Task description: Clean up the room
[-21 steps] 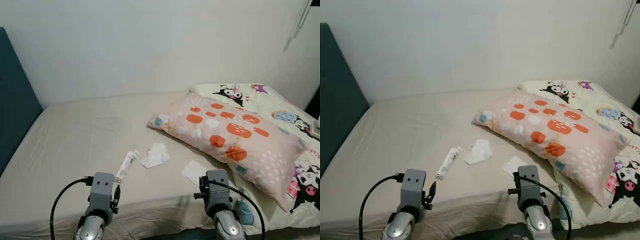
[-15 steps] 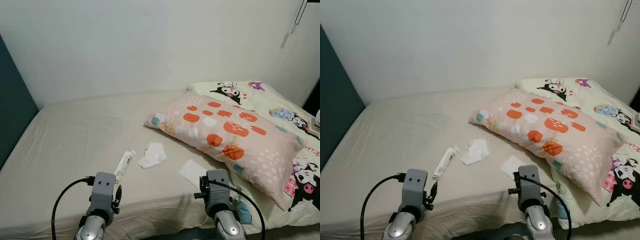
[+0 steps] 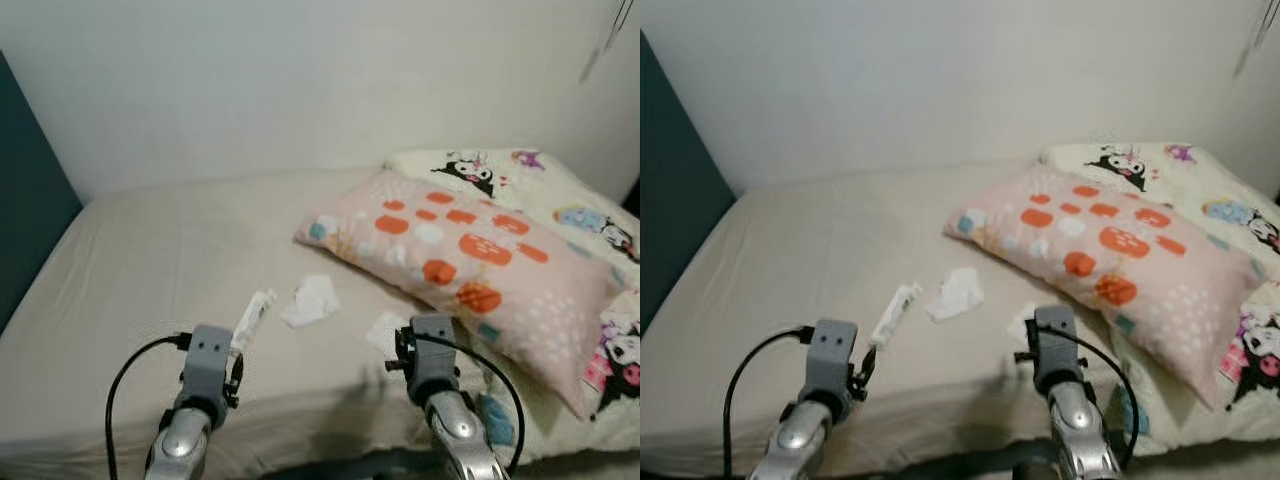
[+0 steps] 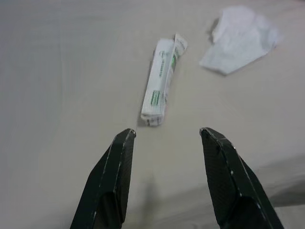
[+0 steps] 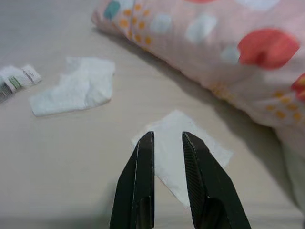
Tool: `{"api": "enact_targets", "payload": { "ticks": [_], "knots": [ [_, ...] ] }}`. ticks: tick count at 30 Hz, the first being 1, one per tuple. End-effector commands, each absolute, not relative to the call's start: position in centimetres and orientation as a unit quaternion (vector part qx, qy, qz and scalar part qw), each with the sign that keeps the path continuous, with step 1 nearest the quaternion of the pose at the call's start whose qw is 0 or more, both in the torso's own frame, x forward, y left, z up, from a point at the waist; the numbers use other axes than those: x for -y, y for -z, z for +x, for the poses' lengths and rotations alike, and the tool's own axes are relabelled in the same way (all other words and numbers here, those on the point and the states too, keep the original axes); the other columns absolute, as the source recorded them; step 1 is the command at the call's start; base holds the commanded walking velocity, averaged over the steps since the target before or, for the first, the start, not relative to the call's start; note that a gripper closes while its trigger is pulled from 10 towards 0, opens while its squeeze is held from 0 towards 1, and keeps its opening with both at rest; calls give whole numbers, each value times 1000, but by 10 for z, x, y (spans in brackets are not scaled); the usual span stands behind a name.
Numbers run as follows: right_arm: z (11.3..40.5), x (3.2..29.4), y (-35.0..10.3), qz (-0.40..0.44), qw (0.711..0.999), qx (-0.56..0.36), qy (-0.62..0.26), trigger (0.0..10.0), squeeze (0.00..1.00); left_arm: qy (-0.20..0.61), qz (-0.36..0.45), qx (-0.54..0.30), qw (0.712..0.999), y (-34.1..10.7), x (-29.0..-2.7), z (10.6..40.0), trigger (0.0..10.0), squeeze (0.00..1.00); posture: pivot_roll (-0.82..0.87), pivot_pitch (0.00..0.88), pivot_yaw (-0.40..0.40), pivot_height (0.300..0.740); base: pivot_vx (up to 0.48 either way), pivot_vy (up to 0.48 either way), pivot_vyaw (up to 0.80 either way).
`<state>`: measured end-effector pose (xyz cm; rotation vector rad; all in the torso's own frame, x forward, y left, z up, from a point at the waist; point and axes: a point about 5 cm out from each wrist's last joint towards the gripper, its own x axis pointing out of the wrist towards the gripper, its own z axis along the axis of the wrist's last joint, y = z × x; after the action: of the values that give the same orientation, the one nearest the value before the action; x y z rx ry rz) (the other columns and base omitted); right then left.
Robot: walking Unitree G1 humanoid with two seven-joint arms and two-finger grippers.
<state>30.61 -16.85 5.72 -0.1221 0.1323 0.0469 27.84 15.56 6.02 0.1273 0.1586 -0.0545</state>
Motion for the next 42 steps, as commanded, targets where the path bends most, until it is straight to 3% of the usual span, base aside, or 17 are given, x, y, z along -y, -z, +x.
{"api": "enact_targets", "payload": {
  "ticks": [1, 20, 27, 28, 42],
  "knots": [
    [308, 167, -54, -58, 994, -85, -31, 10000, 0, 30, 70, -105, 992, -52, -162, 276, 10000, 0, 15, 181, -14, 602, 0, 0, 0],
    [336, 179, -77, -94, 991, -80, -60, 10000, 0, 88, 47, -68, 993, -70, -161, 276, 10000, 0, 22, 245, -40, 592, 0, 0, 0],
    [345, 182, -82, -128, 984, -92, -83, 10000, 0, 171, 41, 7, 984, -96, -144, 271, 10000, 0, 32, 268, -55, 592, 0, 0, 0],
    [348, 185, -82, -138, 982, -97, -84, 10000, 1000, 213, 53, 36, 975, -107, -132, 266, 10000, 0, 44, 285, -55, 592, 0, 0, 0],
    [359, 192, -90, -115, 986, -100, -74, 10000, 1000, 262, 67, 85, 959, -136, -110, 250, 10000, 0, 83, 339, -52, 592, 0, 0, 0]
  ]
}}
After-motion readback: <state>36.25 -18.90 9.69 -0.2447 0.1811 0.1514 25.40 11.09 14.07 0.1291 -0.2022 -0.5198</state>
